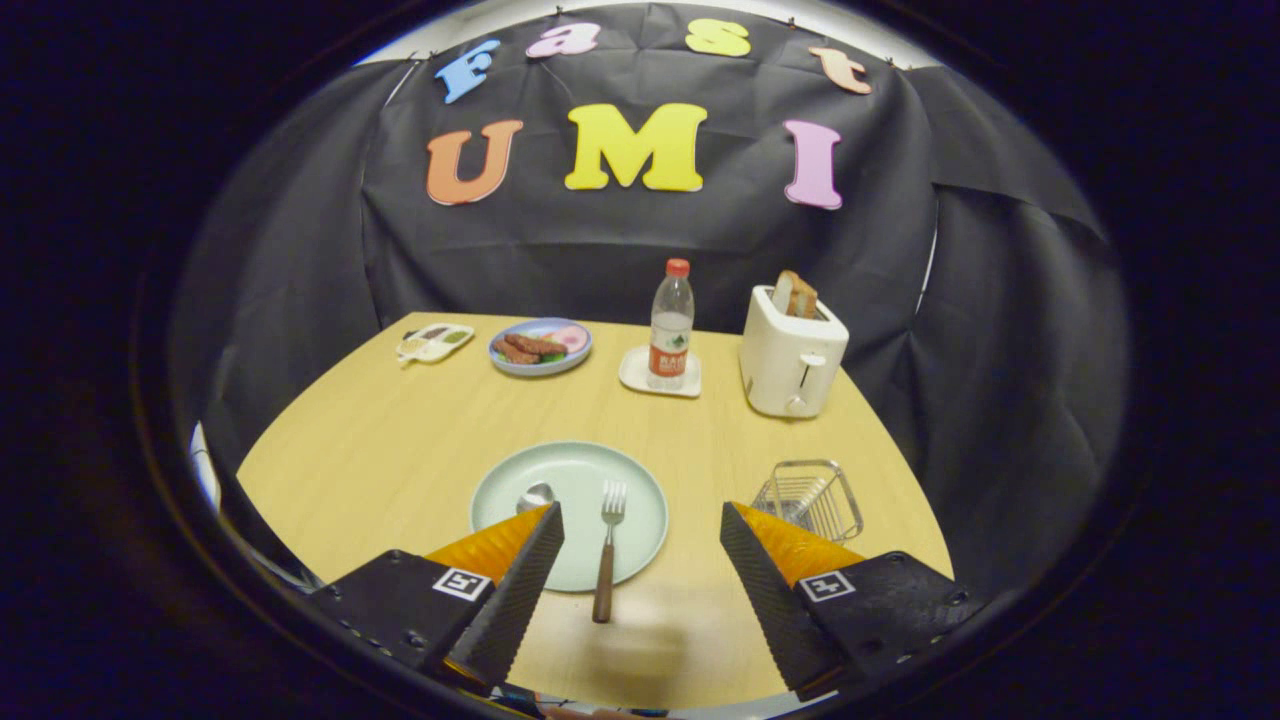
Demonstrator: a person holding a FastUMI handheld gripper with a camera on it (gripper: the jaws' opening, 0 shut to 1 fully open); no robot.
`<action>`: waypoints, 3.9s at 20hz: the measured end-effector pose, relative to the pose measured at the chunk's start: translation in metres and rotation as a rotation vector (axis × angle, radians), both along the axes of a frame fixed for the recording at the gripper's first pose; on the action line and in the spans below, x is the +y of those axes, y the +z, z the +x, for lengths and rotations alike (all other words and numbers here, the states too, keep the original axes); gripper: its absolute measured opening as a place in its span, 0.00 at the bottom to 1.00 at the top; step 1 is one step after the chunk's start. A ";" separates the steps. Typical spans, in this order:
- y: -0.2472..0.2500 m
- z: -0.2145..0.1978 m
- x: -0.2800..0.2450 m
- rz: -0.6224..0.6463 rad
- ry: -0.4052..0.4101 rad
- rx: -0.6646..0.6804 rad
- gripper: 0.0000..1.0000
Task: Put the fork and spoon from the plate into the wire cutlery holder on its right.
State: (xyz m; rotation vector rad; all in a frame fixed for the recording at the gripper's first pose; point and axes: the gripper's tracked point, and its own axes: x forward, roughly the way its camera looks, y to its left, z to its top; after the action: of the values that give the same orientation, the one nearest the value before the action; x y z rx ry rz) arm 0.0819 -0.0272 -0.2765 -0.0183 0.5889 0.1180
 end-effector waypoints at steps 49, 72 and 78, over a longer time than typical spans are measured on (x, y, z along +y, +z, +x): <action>0.008 0.012 -0.111 -0.004 0.018 0.347 0.01; -0.029 0.011 -0.143 0.055 -0.089 0.945 0.04; -0.020 0.035 -0.138 0.010 -0.098 0.876 0.09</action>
State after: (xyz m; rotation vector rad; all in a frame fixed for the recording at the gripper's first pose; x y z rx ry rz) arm 0.1165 -0.1654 -0.2968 0.0763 1.4623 0.0273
